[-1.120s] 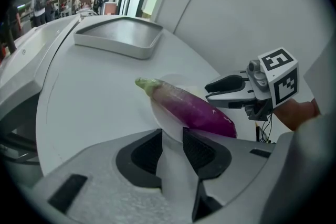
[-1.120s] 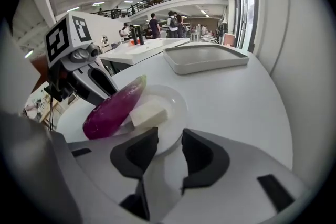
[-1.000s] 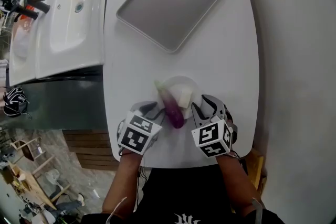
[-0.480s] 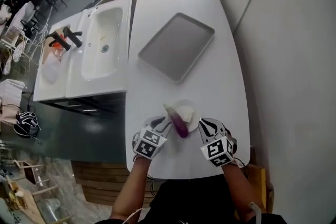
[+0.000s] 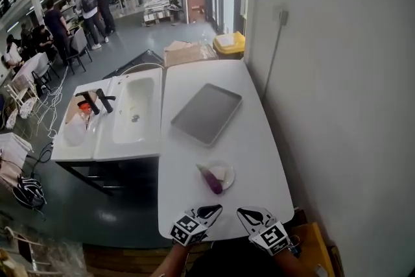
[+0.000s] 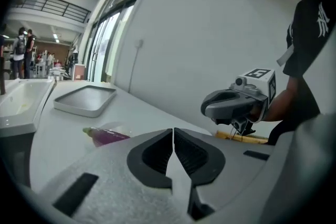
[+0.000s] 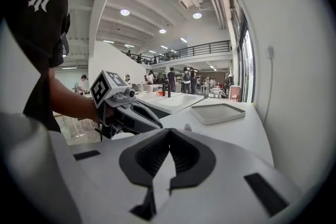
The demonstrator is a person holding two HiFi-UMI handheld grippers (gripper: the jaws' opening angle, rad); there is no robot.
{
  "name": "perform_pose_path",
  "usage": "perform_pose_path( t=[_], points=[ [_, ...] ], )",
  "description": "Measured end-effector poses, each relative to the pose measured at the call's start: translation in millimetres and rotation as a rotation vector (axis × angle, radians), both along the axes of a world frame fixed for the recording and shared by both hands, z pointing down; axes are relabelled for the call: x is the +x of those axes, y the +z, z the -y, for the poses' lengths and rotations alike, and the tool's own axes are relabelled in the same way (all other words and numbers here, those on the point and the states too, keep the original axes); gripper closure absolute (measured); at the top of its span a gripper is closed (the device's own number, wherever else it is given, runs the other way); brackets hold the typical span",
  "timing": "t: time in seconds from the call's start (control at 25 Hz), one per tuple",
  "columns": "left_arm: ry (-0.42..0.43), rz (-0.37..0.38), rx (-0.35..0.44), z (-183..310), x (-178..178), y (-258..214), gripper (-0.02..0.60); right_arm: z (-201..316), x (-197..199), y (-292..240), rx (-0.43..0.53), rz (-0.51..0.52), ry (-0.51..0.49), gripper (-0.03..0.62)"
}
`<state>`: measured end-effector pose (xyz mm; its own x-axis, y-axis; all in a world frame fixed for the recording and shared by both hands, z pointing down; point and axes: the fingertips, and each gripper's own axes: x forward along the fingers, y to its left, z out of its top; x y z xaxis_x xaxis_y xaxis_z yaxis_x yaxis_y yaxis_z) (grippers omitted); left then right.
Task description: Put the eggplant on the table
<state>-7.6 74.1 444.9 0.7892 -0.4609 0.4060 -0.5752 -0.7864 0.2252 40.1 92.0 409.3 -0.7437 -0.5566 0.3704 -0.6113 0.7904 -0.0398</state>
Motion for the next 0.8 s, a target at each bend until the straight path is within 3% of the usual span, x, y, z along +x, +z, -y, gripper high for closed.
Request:
perform_pose_path(
  t=[0.12, 0.28, 0.48, 0.68, 0.8],
  points=[
    [0.022, 0.000, 0.050, -37, 12, -13, 0.574, -36, -4, -4, -0.028, 0.022, -0.038, 0.589],
    [0.019, -0.010, 0.055, -70, 13, -27, 0.575, -65, -3, -13, -0.068, 0.038, -0.093, 0.589],
    [0.037, -0.030, -0.016, -94, 7, -36, 0.574, -70, -18, -22, -0.034, 0.062, -0.170, 0.590],
    [0.019, -0.088, -0.033, -106, 19, -39, 0.572, -73, -12, -21, -0.040, 0.084, -0.217, 0.589],
    [0.038, -0.051, -0.057, -113, 40, -31, 0.572, -72, 7, -24, -0.031, 0.095, -0.218, 0.589]
  ],
)
